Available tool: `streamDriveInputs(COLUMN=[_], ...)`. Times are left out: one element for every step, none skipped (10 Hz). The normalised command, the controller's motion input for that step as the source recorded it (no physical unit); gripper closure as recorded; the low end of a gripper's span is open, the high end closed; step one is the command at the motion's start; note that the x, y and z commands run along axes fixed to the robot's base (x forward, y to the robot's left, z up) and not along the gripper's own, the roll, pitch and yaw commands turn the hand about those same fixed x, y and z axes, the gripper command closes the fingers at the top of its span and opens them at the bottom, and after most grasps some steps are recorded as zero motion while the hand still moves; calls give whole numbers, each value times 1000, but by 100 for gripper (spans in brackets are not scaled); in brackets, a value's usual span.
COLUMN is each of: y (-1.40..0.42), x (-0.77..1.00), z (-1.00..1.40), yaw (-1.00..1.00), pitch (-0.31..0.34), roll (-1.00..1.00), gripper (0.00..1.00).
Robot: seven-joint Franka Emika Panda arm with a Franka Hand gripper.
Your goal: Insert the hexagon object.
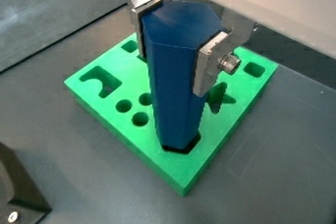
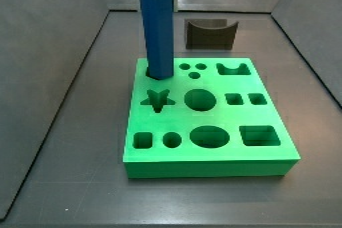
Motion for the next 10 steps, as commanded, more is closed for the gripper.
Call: streamDriveInputs(y=[51, 0, 0, -43, 0, 60, 151, 117, 14, 0], x=[-226, -286, -214, -11, 140, 177, 129, 0, 0, -40], z=[-74, -34, -26, -100, -263, -386, -463, -594, -583, -480], yaw=[-120, -126, 0, 140, 326, 200, 60, 0, 0, 0], pitch=[0, -6, -26, -57, -46, -60, -83, -186, -243, -239], roll=[0, -29, -30, -3, 0, 87, 186, 203, 131, 91], gripper=[100, 100, 100, 100, 100, 100, 100, 100, 100, 100])
